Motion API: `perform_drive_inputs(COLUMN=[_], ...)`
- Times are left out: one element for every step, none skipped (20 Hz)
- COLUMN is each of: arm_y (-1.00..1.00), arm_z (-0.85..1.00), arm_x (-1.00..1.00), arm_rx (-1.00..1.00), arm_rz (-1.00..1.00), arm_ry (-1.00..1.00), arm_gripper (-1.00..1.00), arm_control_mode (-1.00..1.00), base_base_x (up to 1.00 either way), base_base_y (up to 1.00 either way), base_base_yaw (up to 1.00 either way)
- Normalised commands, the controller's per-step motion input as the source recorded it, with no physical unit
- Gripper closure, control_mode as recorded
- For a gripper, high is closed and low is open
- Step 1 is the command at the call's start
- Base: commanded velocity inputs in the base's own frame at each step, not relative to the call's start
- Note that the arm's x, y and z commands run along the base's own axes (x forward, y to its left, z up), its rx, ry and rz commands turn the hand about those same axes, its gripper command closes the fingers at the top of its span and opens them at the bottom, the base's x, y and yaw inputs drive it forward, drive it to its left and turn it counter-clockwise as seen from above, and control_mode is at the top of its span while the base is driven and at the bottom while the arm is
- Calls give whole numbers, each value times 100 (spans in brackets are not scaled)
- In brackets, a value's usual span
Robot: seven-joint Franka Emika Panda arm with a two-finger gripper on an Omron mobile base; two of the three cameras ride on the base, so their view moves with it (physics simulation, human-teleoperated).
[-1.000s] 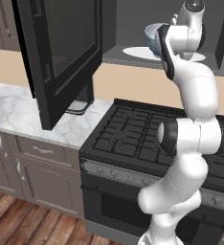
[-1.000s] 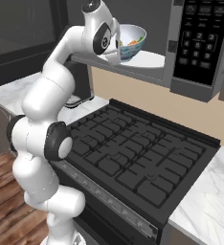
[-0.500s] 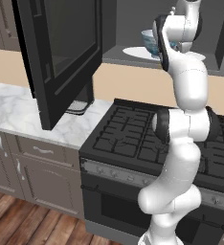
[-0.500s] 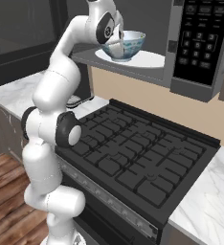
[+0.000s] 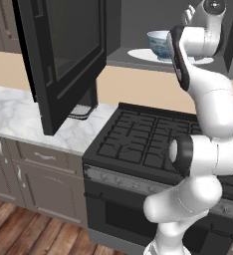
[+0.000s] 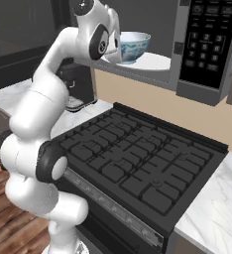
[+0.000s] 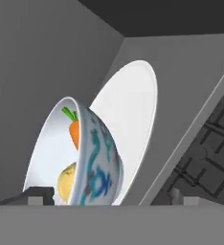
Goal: Place the bowl containing the potato and carrot in the microwave. Close the microwave door and press the start button to microwave the meal.
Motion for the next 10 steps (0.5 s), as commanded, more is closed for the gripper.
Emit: perform_drive_inputs(arm_y=[46,32,22,29,19,7,6,1,1,0], arm_z=[7,1,2,1,6,15,31,44,49,44], arm_x=[-100,-100,-100,-100,-100,-100,-100,-100,-100,-100], arm_rx=[-17,-23,-28,-35,-38,-40,-48,-54,-56,-56], arm_rz=[16,23,27,33,36,38,41,42,43,43], arm_ry=[0,0,0,0,0,0,0,-2,-1,0], arm_gripper=[-100,-100,-100,-100,-100,-100,-100,-100,-100,-100], arm_control_mode=[-100,-100,-100,-100,-100,-100,-100,-100,-100,-100], base_base_x=[0,0,0,0,0,0,0,0,0,0], base_base_y=[0,0,0,0,0,0,0,0,0,0], base_base_yaw=[0,0,0,0,0,0,0,0,0,0])
